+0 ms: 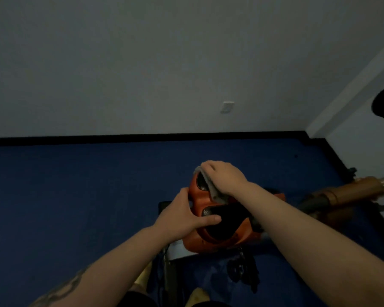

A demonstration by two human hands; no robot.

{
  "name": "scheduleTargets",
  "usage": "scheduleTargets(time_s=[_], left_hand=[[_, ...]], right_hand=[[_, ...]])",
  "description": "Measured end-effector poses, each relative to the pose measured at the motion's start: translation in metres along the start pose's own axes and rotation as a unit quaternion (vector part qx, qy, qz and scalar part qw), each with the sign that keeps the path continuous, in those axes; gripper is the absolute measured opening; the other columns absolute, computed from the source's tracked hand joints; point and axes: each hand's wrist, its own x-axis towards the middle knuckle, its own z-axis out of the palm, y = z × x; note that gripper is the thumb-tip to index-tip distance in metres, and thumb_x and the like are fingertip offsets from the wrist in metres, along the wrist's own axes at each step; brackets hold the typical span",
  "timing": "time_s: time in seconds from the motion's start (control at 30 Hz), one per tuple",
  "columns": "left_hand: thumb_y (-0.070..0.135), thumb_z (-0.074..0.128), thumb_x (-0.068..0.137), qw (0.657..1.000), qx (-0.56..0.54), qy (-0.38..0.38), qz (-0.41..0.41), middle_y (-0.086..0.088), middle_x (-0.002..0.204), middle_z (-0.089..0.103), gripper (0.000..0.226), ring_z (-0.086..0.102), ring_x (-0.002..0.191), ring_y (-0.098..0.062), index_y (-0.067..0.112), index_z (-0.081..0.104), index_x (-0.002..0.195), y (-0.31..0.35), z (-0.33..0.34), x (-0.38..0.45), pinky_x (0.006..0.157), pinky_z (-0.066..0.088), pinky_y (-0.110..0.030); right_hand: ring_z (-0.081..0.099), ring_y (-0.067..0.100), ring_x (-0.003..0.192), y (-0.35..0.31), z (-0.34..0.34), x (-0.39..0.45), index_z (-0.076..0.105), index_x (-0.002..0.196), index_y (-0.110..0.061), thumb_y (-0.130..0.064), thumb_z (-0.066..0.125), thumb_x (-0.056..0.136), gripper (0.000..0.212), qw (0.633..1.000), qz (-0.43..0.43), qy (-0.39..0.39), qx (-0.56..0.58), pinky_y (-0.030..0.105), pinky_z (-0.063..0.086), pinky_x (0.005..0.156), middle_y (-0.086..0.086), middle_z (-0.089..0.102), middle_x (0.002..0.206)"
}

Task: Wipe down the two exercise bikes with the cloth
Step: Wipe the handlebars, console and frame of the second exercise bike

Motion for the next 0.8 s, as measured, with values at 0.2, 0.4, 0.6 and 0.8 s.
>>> scheduleTargets(time_s=[0.2, 0.4, 0.6, 0.8], left_hand=[[0.083, 0.071, 0.047, 0.996, 0.046, -0.018, 0.074, 0.017, 0.154, 0.018, 0.132, 0.029, 0.138, -0.004, 0.042, 0.0, 0.149, 0.001, -0.014, 0.005, 0.112, 0.036, -0.036], [0.084, 0.064, 0.053, 0.974, 0.147, -0.054, 0.164, 0.019, 0.158, -0.001, 0.133, 0.005, 0.145, -0.002, 0.03, -0.005, 0.153, 0.008, -0.031, 0.018, 0.12, 0.019, -0.038], [0.089, 0.054, 0.059, 0.936, 0.207, -0.108, 0.265, 0.018, 0.16, -0.009, 0.124, -0.009, 0.145, 0.002, 0.03, 0.001, 0.154, 0.007, -0.039, 0.038, 0.12, 0.003, -0.029], [0.079, 0.057, 0.07, 0.833, 0.317, -0.263, 0.369, 0.017, 0.16, -0.003, 0.109, -0.011, 0.145, 0.002, 0.03, 0.008, 0.154, 0.026, -0.066, 0.075, 0.119, 0.001, -0.027]], right_hand=[[0.045, 0.012, 0.118, 0.007, 0.009, -0.049, 0.035, 0.141, -0.045, -0.049, 0.023, 0.102, 0.041, 0.991, -0.058, 0.111, -0.045, 0.033, 0.036, 0.088, -0.01, 0.047, 0.134], [0.002, 0.007, 0.147, -0.02, 0.042, -0.097, 0.023, 0.15, -0.041, -0.044, 0.026, 0.101, 0.049, 0.983, 0.053, 0.178, -0.018, 0.03, 0.006, 0.119, -0.013, 0.01, 0.159], [-0.016, 0.003, 0.145, -0.029, 0.044, -0.1, 0.007, 0.152, -0.041, -0.038, 0.022, 0.105, 0.049, 0.962, 0.182, 0.202, 0.011, 0.034, -0.008, 0.12, -0.014, -0.009, 0.16], [-0.026, -0.002, 0.141, -0.078, 0.102, -0.126, -0.005, 0.145, -0.05, -0.056, 0.006, 0.099, 0.048, 0.914, 0.251, 0.302, 0.106, 0.026, -0.01, 0.116, -0.025, -0.026, 0.153]])
